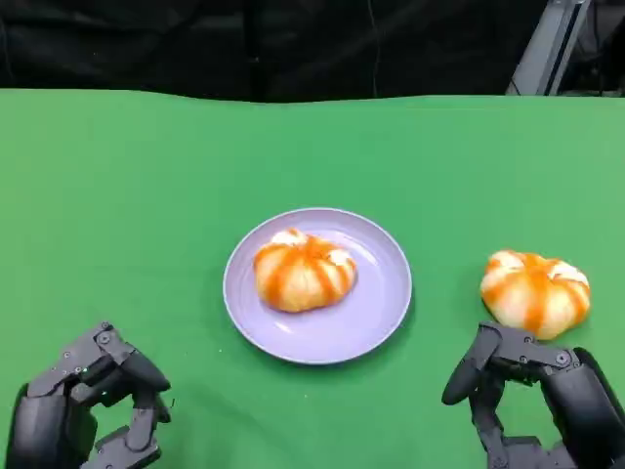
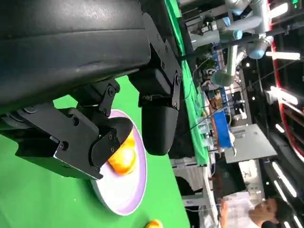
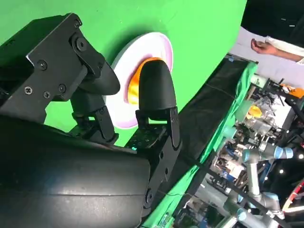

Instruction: Grasp the bread from the table and place it into the plate.

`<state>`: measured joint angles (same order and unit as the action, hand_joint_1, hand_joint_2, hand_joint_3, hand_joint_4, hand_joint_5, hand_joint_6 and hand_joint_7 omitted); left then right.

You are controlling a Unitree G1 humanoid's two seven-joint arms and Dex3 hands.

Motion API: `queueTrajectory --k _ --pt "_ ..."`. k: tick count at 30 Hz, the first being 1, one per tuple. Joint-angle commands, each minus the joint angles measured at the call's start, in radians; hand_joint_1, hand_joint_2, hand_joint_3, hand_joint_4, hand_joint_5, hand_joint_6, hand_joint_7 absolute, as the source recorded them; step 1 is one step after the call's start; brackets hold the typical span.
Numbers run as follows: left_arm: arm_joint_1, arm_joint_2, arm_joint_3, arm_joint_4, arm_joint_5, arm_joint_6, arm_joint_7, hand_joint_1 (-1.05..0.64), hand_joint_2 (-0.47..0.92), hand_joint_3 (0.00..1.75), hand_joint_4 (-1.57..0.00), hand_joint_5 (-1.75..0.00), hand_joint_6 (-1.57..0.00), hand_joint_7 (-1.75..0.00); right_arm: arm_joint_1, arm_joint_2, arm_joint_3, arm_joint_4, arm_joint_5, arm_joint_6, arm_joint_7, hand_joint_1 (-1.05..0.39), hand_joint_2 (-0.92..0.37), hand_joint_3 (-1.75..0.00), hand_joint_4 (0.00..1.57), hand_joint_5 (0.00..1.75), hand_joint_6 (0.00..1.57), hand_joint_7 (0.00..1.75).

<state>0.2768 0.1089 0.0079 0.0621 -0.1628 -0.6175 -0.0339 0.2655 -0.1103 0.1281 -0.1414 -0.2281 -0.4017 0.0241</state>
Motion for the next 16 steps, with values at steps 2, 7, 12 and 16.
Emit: queueTrajectory --k 2,7,12,16 --pt "-0.016 -0.011 0.032 0.024 -0.008 -0.013 -0.039 0.04 0.55 1.13 -0.82 -1.73 -0.75 -1.56 0.002 -0.014 -0.011 0.000 0.007 -0.007 0.002 0.10 -0.32 -1.43 0.83 1.60 0.80 1.32" --pt "-0.024 -0.024 0.050 0.038 -0.006 -0.019 -0.062 0.04 0.55 1.12 -0.84 -1.71 -0.76 -1.53 0.000 -0.016 -0.012 0.006 0.017 -0.009 0.007 0.10 -0.33 -1.42 0.83 1.61 0.80 1.32" --pt "-0.029 -0.039 0.062 0.046 -0.003 -0.026 -0.072 0.04 0.56 1.10 -0.85 -1.70 -0.77 -1.52 -0.002 -0.014 -0.014 0.012 -0.001 -0.022 -0.006 0.10 -0.33 -1.42 0.84 1.63 0.81 1.32" --pt "-0.033 -0.047 0.072 0.051 0.002 -0.030 -0.074 0.03 0.62 0.99 -0.85 -1.70 -0.78 -1.51 -0.002 -0.015 -0.014 0.008 0.001 -0.017 -0.001 0.09 -0.33 -1.41 0.84 1.61 0.81 1.32"
